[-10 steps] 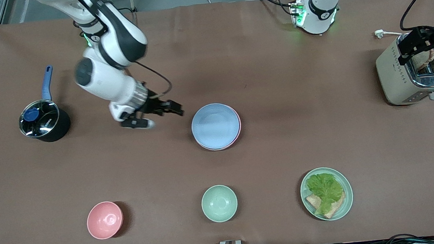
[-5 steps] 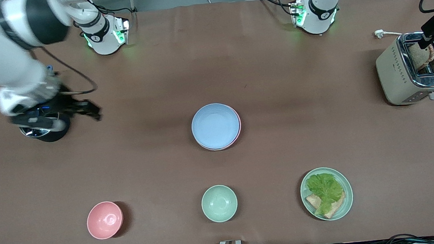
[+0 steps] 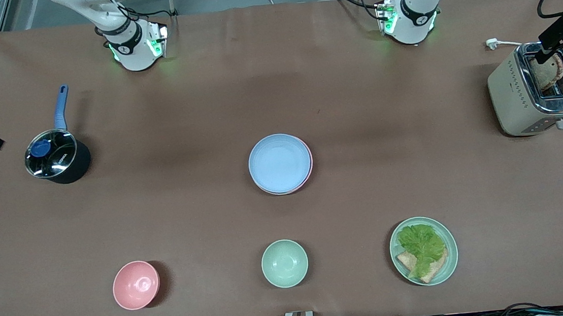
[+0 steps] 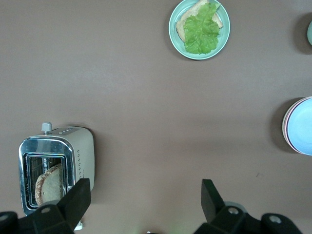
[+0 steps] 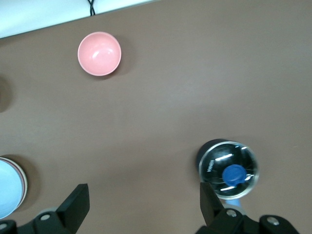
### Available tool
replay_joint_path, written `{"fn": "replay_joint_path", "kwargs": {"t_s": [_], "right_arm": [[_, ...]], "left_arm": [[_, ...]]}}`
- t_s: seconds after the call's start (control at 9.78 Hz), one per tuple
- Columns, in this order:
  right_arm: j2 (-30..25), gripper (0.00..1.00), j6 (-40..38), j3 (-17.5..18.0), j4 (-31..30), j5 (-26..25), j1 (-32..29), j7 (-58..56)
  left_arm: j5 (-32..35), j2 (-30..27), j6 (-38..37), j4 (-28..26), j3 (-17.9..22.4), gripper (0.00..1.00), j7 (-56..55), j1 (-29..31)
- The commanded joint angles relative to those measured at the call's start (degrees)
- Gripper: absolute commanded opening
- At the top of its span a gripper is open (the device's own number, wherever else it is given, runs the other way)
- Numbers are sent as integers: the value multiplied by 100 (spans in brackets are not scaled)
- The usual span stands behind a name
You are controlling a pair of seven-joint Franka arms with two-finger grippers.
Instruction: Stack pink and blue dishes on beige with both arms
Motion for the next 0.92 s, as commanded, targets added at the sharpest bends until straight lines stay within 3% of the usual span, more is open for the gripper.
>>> {"fn": "replay_joint_path", "kwargs": {"t_s": [0.0,0.82], "right_arm": [[127,100,-306,-62,293,-140,118,16],[118,100,-526,27,364,-25,29,-168]], "left_arm": [[-48,11,-40,-215,-27,100,41,26],[-48,-25,-32,-259,-115,100,173,26]]}}
